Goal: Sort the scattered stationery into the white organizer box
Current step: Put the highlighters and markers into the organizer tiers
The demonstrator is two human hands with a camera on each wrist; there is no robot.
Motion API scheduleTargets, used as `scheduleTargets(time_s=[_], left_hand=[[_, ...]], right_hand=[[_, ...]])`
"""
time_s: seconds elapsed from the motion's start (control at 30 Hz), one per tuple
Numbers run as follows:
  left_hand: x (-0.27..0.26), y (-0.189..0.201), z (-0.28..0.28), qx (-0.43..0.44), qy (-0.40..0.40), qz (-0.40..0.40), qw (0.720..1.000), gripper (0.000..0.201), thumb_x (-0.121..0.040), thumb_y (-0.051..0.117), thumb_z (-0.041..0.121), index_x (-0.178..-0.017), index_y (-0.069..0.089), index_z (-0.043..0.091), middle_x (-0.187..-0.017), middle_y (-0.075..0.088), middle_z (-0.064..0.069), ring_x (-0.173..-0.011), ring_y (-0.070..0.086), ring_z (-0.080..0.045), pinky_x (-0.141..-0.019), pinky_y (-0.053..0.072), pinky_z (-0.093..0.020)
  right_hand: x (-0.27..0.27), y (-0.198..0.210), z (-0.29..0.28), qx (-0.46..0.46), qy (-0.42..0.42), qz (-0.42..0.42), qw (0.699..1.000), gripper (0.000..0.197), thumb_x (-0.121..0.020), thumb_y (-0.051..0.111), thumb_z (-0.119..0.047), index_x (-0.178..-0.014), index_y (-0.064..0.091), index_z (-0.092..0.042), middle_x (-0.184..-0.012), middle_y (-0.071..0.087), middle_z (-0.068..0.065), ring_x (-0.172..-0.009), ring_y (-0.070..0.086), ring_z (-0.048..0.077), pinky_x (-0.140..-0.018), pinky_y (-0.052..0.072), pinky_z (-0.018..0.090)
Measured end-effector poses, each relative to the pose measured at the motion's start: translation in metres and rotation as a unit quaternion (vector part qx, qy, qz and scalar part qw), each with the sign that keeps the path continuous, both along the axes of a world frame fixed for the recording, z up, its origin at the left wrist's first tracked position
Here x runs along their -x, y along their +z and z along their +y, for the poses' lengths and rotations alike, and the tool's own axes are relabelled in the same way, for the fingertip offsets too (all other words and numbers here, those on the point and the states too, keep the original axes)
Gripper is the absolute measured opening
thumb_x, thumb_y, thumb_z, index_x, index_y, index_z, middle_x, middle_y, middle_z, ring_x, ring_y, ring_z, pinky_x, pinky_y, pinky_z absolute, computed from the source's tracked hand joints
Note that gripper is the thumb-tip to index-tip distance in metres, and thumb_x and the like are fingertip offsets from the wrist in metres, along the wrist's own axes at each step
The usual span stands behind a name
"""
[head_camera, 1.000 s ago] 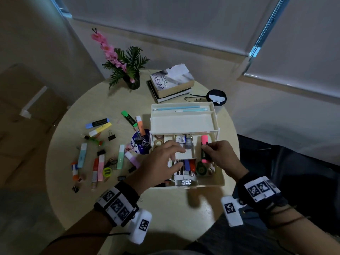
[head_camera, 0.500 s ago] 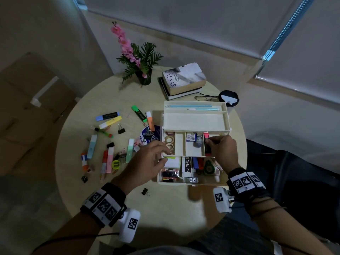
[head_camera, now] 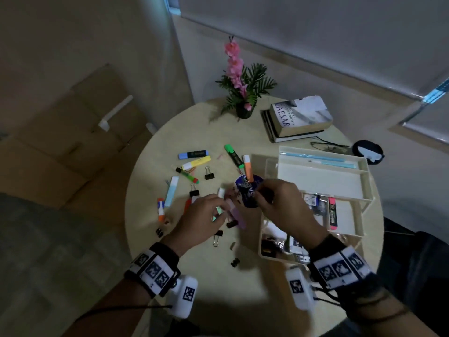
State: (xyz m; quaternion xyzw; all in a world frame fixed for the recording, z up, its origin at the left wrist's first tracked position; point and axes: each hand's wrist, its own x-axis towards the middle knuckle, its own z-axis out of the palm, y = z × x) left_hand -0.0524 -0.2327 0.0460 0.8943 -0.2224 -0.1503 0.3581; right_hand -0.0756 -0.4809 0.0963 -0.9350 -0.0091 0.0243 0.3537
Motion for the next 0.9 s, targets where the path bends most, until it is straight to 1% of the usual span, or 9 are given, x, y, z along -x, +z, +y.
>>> scheduleTargets(time_s=[0.1, 0.13, 0.2, 0.33, 0.43, 0.57, 0.67, 0.77, 0.9], left_hand=[[-0.005, -0.012, 0.033, 0.001, 0.019, 0.015, 1.000, 0.012, -0.092, 0.074, 0.016, -0.098, 0.075, 0.026, -0.090, 0.063, 0.015, -0.078, 0.061, -0.006, -0.073, 0.053, -0.030], [-0.006, -0.015, 0.043, -0.001, 0.021, 0.021, 1.000, 0.011, -0.092, 0.074, 0.016, -0.097, 0.075, 0.026, -0.090, 0.063, 0.015, -0.079, 0.061, -0.006, -0.073, 0.053, -0.031], [-0.007, -0.021, 0.062, -0.005, 0.032, 0.032, 0.999, 0.012, -0.092, 0.074, 0.016, -0.098, 0.076, 0.027, -0.090, 0.063, 0.016, -0.080, 0.062, -0.004, -0.072, 0.054, -0.031], [-0.013, -0.034, 0.099, -0.007, 0.061, 0.045, 0.997, 0.013, -0.091, 0.076, 0.015, -0.098, 0.077, 0.025, -0.087, 0.063, 0.021, -0.079, 0.064, 0.000, -0.071, 0.057, -0.031], [-0.027, -0.038, 0.118, -0.013, 0.072, 0.047, 0.996, 0.014, -0.090, 0.076, 0.015, -0.096, 0.076, 0.027, -0.087, 0.065, 0.020, -0.078, 0.064, 0.001, -0.072, 0.057, -0.029], [-0.071, -0.040, 0.132, -0.023, 0.105, 0.036, 0.994, 0.013, -0.092, 0.075, 0.018, -0.103, 0.075, 0.027, -0.097, 0.068, 0.019, -0.078, 0.062, 0.002, -0.074, 0.055, -0.024], [-0.118, -0.050, 0.133, -0.030, 0.122, 0.020, 0.992, 0.018, -0.093, 0.073, 0.017, -0.110, 0.074, 0.025, -0.104, 0.069, 0.010, -0.079, 0.061, -0.002, -0.077, 0.055, -0.029], [-0.164, -0.065, 0.121, -0.035, 0.136, 0.007, 0.990, 0.025, -0.091, 0.072, 0.013, -0.114, 0.072, 0.023, -0.109, 0.068, 0.003, -0.086, 0.065, -0.016, -0.081, 0.058, -0.037], [-0.211, -0.083, 0.097, -0.093, 0.112, -0.001, 0.989, 0.034, -0.089, 0.071, 0.012, -0.122, 0.068, 0.020, -0.117, 0.062, -0.004, -0.105, 0.061, -0.029, -0.092, 0.055, -0.044]], right_hand=[[-0.052, -0.019, 0.032, 0.042, -0.015, 0.077, 0.996, 0.011, -0.094, 0.068, -0.015, -0.083, 0.065, -0.016, -0.073, 0.062, -0.002, -0.063, 0.057, 0.015, -0.062, 0.038, 0.024], [-0.069, -0.029, 0.039, 0.062, -0.025, 0.103, 0.992, 0.004, -0.094, 0.068, -0.016, -0.091, 0.069, -0.014, -0.081, 0.064, 0.001, -0.070, 0.059, 0.017, -0.067, 0.039, 0.023], [-0.096, -0.054, 0.049, 0.085, -0.065, 0.140, 0.984, 0.017, -0.093, 0.068, -0.020, -0.107, 0.070, -0.010, -0.100, 0.071, 0.010, -0.090, 0.066, 0.026, -0.074, 0.046, 0.028], [-0.133, -0.101, 0.059, 0.092, -0.135, 0.178, 0.970, 0.024, -0.092, 0.064, -0.015, -0.112, 0.065, -0.003, -0.103, 0.070, 0.016, -0.095, 0.070, 0.034, -0.067, 0.044, 0.030], [-0.150, -0.126, 0.057, 0.128, -0.162, 0.192, 0.959, 0.029, -0.094, 0.059, -0.022, -0.113, 0.061, 0.000, -0.108, 0.070, 0.021, -0.101, 0.070, 0.039, -0.073, 0.050, 0.036], [-0.159, -0.154, 0.054, 0.236, -0.113, 0.176, 0.949, 0.031, -0.101, 0.049, -0.031, -0.125, 0.056, -0.012, -0.105, 0.063, 0.019, -0.097, 0.066, 0.041, -0.072, 0.043, 0.039], [-0.160, -0.155, 0.054, 0.289, -0.077, 0.168, 0.939, 0.033, -0.102, 0.049, -0.024, -0.131, 0.055, -0.008, -0.106, 0.060, 0.021, -0.094, 0.062, 0.041, -0.071, 0.046, 0.039], [-0.154, -0.139, 0.061, 0.191, -0.137, 0.164, 0.958, 0.033, -0.105, 0.056, -0.019, -0.125, 0.057, 0.007, -0.107, 0.059, 0.031, -0.098, 0.061, 0.047, -0.080, 0.055, 0.051], [-0.151, -0.127, 0.063, 0.024, -0.287, 0.149, 0.946, 0.042, -0.096, 0.073, -0.028, -0.122, 0.052, -0.002, -0.099, 0.060, 0.009, -0.086, 0.063, 0.029, -0.058, 0.043, 0.029]])
